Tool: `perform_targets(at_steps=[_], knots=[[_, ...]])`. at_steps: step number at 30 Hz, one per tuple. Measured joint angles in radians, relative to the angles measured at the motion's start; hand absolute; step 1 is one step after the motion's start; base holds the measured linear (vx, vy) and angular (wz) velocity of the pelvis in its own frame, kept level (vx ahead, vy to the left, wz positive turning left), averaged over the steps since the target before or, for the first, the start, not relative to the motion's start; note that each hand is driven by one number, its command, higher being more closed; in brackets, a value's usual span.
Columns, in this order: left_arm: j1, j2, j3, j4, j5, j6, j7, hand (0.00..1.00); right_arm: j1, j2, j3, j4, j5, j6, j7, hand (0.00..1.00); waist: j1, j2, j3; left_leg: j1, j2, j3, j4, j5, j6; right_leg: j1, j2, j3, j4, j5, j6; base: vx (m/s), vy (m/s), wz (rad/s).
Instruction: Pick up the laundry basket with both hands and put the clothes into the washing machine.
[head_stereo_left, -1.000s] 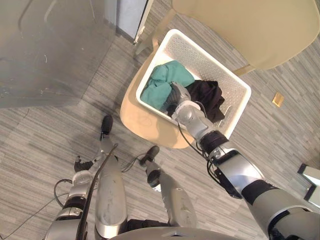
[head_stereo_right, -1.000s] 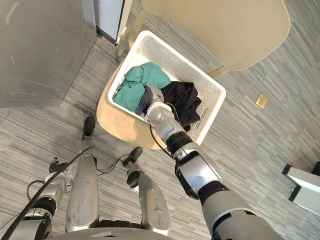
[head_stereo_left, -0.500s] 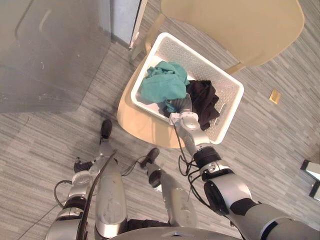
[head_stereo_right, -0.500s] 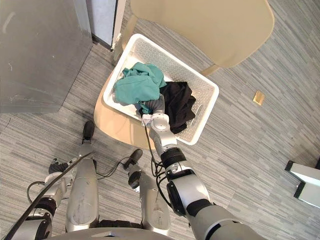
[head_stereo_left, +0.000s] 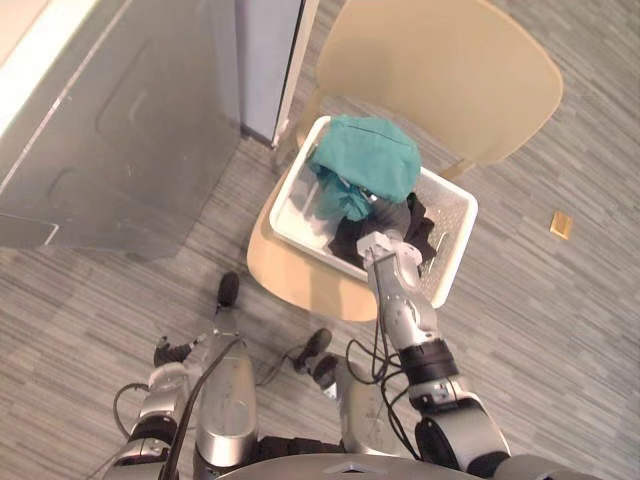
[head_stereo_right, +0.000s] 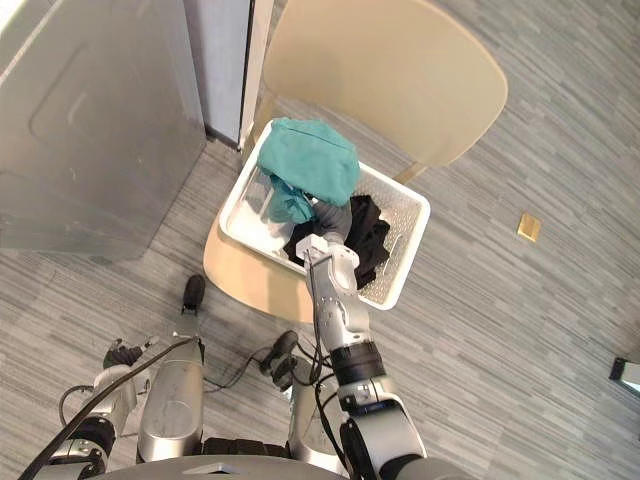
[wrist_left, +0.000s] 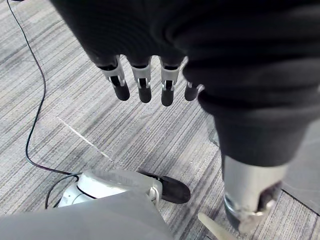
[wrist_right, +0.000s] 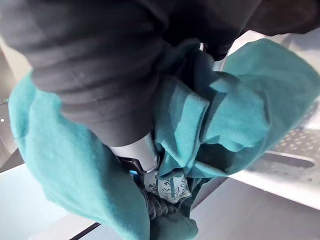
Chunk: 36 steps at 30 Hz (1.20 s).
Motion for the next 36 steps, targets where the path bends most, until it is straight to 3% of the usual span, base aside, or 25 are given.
perform_targets(at_steps=[3,6,9,12,17,22,25,36], knots=[[0.092,-0.034,-0.001,-0.088,-0.027,0.0,-0.025,0.0,0.083,0.0,-0.001,-0.06,-0.009,0.002,0.023,1.0,-0.009,0.035,-0.08,0.052,-0.013,0.004,-0.043,0.003,0.005,0.043,-0.01,-0.003,-0.021,-0.004,0.012,0.1,-0.035,0.08],[0.207,-0.094,0.003,-0.311,-0.072,-0.009,-0.056,0.0,0.143,0.0,-0.024,-0.126,-0.023,0.003,0.039,1.0,-0.02,0.073,-0.19,0.08,-0.028,0.005,-0.05,-0.003,0.013,0.095,-0.008,-0.026,-0.069,0.007,0.029,0.11,-0.031,0.09],[0.249,-0.133,0.019,-0.515,-0.122,-0.022,-0.057,0.0,0.133,-0.004,-0.074,-0.19,-0.112,0.011,0.057,1.0,-0.032,0.101,-0.249,0.104,-0.038,0.012,-0.05,-0.007,0.02,0.137,-0.008,-0.027,-0.11,0.025,0.04,0.08,-0.01,0.05],[0.26,-0.138,0.031,-0.719,-0.215,-0.07,-0.052,0.0,0.092,-0.008,-0.127,-0.227,-0.208,0.017,0.054,1.0,-0.046,0.123,-0.287,0.147,-0.042,0.032,-0.051,-0.021,0.031,0.182,-0.008,-0.023,-0.152,0.046,0.048,0.02,0.009,-0.13],[0.234,-0.134,0.048,-0.956,-0.234,-0.103,-0.03,0.0,-0.009,-0.083,-0.139,-0.224,-0.214,0.029,0.053,1.0,-0.066,0.166,-0.357,0.205,-0.044,0.109,-0.052,-0.041,0.04,0.214,-0.009,0.047,-0.209,0.088,0.056,-0.03,0.027,-0.38],[0.129,-0.108,0.022,-1.035,-0.211,-0.12,-0.013,0.0,-0.119,-0.175,-0.139,-0.223,-0.214,0.047,0.056,1.0,-0.094,0.202,-0.398,0.236,-0.043,0.131,-0.053,-0.04,0.04,0.238,-0.007,0.068,-0.237,0.108,0.056,-0.04,0.019,-0.14],[0.073,-0.076,-0.032,-1.059,-0.176,-0.129,-0.015,0.0,-0.145,-0.184,-0.139,-0.223,-0.212,0.047,0.056,1.0,-0.104,0.209,-0.437,0.249,-0.043,0.135,-0.059,-0.04,0.04,0.252,-0.006,0.074,-0.25,0.115,0.057,-0.02,0.006,-0.05],[-0.113,-0.041,-0.26,-1.054,-0.19,-0.141,-0.107,0.0,-0.224,-0.164,-0.052,-0.223,-0.131,0.046,0.084,1.0,-0.141,0.228,-0.46,0.275,-0.038,0.185,-0.06,-0.04,0.041,0.274,0.014,0.129,-0.333,0.182,0.046,-0.04,0.013,-0.14]])
